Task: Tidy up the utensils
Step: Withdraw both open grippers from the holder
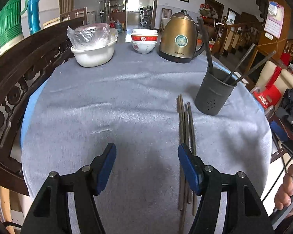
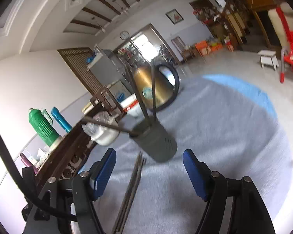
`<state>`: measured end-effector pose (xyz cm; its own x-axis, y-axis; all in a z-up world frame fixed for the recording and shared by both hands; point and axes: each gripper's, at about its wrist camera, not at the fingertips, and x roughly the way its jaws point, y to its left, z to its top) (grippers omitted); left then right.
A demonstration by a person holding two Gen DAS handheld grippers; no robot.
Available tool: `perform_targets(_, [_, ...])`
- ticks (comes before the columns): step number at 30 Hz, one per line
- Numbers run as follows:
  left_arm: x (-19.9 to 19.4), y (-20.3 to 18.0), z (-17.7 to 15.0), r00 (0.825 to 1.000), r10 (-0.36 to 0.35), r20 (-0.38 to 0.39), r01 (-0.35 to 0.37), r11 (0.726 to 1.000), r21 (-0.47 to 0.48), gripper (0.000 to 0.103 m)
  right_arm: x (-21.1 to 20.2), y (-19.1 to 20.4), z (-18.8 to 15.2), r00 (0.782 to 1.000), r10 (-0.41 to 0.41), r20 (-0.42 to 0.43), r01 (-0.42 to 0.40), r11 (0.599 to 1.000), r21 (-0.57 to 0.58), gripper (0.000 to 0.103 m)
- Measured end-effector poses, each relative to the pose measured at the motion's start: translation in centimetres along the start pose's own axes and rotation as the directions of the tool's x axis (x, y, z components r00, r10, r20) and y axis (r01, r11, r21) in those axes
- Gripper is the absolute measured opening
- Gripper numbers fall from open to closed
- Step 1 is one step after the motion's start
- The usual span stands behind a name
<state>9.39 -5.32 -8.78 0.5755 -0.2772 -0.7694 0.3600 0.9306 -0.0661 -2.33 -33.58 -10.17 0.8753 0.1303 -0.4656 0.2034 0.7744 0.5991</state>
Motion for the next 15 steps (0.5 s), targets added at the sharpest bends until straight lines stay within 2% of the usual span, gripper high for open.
perform_targets(3, [0.1,-0.4,-0.4,1.0,0.007,0.023,-0.008,1.0,0.018,0.067,1.4,0.1,-1.3,0.999,-0.025,-0.021,0.025,1.0,-0.019,0.074])
perform_targets(7, [1.1,-0.2,-0.7,1.0,-0.024,0.006,0.024,1.0,0.004,0.067,2.4,0.1,-2.7,0.998,-0.066,0.009,0.066,0.996,-0.054,0.075])
perform_targets(15, [2.6,-0.2,-0.9,1.0,0.004,-0.024,-0.004,1.0,0.007,0.067,4.0,0.6,-3.6,0.997,-0.077,-0.029,0.074,0.993,-0.094,0.075])
